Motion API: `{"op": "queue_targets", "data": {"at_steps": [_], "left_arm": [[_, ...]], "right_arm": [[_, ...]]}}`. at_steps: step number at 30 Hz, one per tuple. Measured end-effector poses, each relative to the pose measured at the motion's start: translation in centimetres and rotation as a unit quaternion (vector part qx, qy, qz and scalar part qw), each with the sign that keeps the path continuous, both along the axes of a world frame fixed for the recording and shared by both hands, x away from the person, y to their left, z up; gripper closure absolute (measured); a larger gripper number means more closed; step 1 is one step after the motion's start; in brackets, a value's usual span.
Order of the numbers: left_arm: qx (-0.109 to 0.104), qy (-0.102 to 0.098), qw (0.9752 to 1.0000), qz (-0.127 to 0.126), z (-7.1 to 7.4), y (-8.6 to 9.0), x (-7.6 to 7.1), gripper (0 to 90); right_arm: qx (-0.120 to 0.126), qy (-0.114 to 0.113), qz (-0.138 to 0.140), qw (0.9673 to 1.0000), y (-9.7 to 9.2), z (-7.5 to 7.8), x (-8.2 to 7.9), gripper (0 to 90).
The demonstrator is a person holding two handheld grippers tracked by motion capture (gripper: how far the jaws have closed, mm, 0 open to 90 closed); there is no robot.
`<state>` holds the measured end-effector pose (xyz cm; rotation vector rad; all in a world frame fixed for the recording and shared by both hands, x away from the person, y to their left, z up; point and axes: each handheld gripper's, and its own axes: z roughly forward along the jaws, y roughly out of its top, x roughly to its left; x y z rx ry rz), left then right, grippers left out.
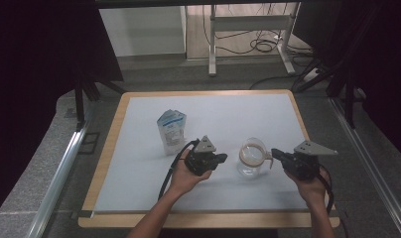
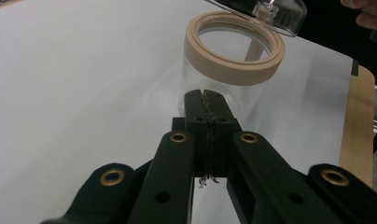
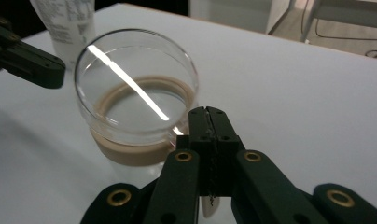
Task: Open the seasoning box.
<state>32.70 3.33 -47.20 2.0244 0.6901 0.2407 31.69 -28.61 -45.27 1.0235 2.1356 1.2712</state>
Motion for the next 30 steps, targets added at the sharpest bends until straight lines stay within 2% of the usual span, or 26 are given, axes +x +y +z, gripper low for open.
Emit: {"op": "queue_targets", "data": {"at_steps": [1, 3, 6, 9, 15, 22, 26, 30], "left_arm": [[-0.001, 0.001, 1.0000, -0.001, 0.0, -0.1, 0.0, 89.6], [0.002, -0.001, 1.0000, -0.003, 0.0, -0.4, 0.1, 89.5], [0.000, -0.001, 1.0000, -0.005, 0.0, -0.5, 0.2, 89.4], [0.002, 0.000, 1.0000, -0.004, 0.0, -0.5, 0.2, 89.3], [-0.002, 0.003, 1.0000, -0.004, -0.1, -0.4, 0.2, 89.2], [0.001, 0.005, 1.0000, -0.005, -0.2, -0.6, 0.4, 89.6], [0.002, 0.007, 1.0000, -0.006, -0.3, -1.0, 0.6, 89.6], [0.002, 0.008, 0.9999, -0.008, -0.4, -1.2, 0.6, 89.7]], "right_arm": [[-0.006, 0.001, -0.004, 1.0000, 0.0, -0.1, 0.0, 90.0], [0.016, 0.001, 0.003, 0.9999, -0.2, -0.3, 0.1, 90.0], [0.005, -0.012, -0.002, 0.9999, 0.1, 0.1, -0.1, 90.0], [0.014, -0.020, 0.004, 0.9997, 0.1, 0.4, -0.4, 90.0], [0.006, -0.016, 0.006, 0.9998, 0.5, 0.1, -0.1, 90.0], [0.018, -0.009, 0.008, 0.9998, 0.2, 0.0, -0.1, 90.0], [0.007, -0.016, 0.008, 0.9998, 0.5, 0.1, -0.1, 90.0], [0.006, -0.013, 0.013, 0.9998, 0.8, 0.0, 0.1, 90.0]]}}
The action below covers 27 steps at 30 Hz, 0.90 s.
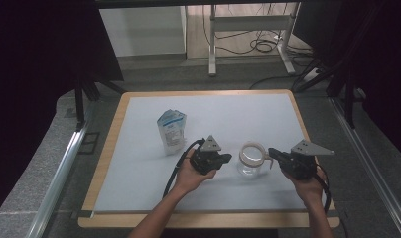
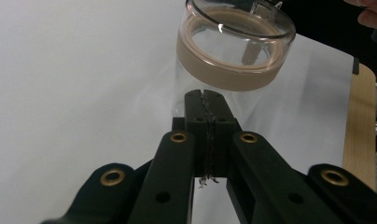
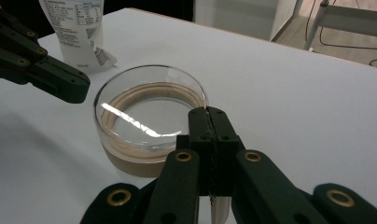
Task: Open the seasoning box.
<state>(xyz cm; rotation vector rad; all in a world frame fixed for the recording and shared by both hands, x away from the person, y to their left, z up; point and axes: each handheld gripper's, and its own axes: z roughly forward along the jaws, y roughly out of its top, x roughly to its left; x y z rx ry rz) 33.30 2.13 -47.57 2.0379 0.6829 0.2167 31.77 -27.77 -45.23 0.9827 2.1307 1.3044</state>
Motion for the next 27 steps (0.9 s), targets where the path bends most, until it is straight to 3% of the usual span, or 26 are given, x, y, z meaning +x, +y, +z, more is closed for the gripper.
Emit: {"op": "queue_targets", "data": {"at_steps": [13, 27], "left_arm": [[0.002, -0.003, 1.0000, -0.004, 0.3, -0.7, 0.2, 89.8], [0.000, -0.014, 0.9998, -0.012, 1.1, -1.9, 0.5, 90.0]], "right_arm": [[0.013, 0.002, 0.000, 0.9999, -0.5, -0.1, 0.0, 90.0], [0.010, 0.001, -0.001, 1.0000, -0.4, -0.2, -0.1, 90.0]]}}
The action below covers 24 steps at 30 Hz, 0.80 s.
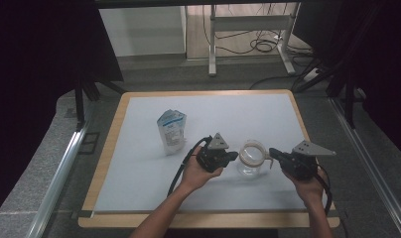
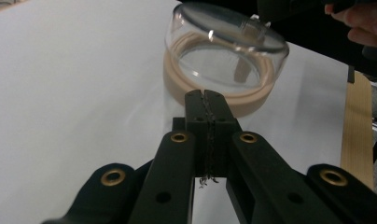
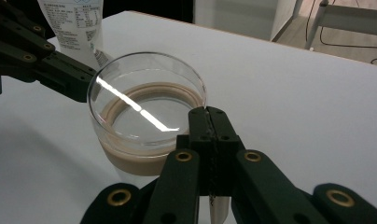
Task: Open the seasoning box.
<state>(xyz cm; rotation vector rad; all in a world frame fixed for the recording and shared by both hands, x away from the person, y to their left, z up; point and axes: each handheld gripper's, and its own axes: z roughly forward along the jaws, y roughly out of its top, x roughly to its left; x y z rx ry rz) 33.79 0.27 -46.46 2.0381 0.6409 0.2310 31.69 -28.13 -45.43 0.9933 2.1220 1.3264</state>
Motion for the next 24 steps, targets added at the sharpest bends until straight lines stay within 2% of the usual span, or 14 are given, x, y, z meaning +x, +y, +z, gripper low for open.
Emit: {"op": "queue_targets", "data": {"at_steps": [24], "left_arm": [[0.013, 0.005, 0.9999, -0.002, -0.44, -0.68, 0.34, 90.0]], "right_arm": [[0.005, 0.003, 0.003, 1.0000, -0.08, -0.05, 0.02, 90.0]]}}
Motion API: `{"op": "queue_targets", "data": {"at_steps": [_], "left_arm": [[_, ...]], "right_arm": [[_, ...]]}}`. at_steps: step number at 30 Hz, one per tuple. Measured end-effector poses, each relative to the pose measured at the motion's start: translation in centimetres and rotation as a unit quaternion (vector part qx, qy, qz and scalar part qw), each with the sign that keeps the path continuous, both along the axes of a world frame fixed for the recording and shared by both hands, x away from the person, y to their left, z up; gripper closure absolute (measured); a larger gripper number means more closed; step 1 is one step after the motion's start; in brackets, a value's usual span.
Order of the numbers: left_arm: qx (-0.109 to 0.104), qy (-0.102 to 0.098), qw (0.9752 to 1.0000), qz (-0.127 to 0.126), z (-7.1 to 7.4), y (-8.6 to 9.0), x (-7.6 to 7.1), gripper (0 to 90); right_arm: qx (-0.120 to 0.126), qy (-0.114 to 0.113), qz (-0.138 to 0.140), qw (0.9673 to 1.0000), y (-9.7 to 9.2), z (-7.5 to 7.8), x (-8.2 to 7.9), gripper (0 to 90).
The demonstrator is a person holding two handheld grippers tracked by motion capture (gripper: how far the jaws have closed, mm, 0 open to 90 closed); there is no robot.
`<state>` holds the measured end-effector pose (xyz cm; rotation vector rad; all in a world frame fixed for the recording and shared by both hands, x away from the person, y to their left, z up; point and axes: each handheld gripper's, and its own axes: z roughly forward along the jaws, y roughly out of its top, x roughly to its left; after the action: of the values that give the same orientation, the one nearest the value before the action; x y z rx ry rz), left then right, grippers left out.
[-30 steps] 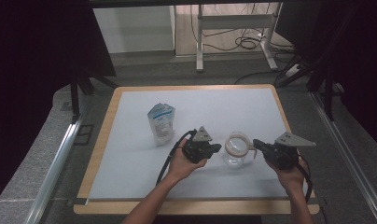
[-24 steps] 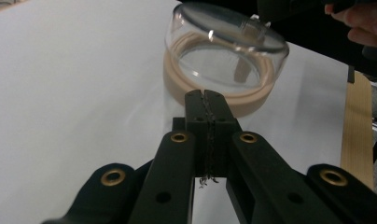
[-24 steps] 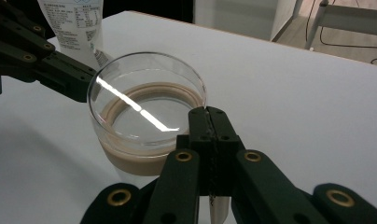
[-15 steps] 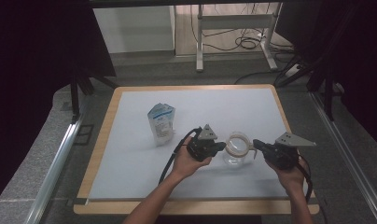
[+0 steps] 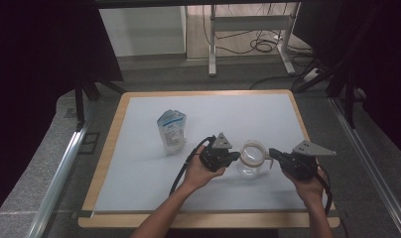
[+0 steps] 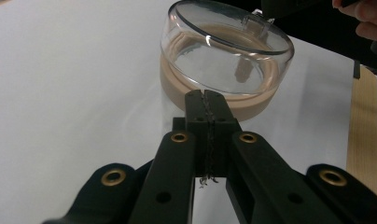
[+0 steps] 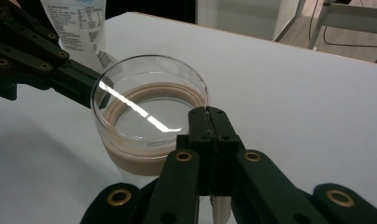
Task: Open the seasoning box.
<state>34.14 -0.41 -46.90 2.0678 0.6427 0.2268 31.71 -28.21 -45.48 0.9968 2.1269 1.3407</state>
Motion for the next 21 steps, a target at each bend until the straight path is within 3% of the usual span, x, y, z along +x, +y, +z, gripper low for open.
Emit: {"op": "queue_targets", "data": {"at_steps": [11, 13, 16, 21], "left_arm": [[0.000, -0.004, 1.0000, -0.002, 0.5, -0.2, 0.1, 90.0], [-0.001, -0.004, 1.0000, -0.003, 0.6, -0.2, 0.2, 90.0], [-0.002, 0.000, 1.0000, -0.005, 0.7, -0.2, 0.3, 90.0], [0.001, -0.001, 1.0000, -0.008, 0.9, -0.2, 0.4, 90.0]], "right_arm": [[-0.001, -0.005, -0.002, 1.0000, 0.0, 0.1, -0.2, 90.0], [0.010, -0.009, 0.013, 0.9998, 0.1, 0.5, -0.7, 90.0], [0.009, -0.013, 0.036, 0.9992, 0.8, 0.8, -1.4, 89.4], [0.001, 0.000, 0.083, 0.9966, 2.4, 0.0, -2.7, 77.1]]}}
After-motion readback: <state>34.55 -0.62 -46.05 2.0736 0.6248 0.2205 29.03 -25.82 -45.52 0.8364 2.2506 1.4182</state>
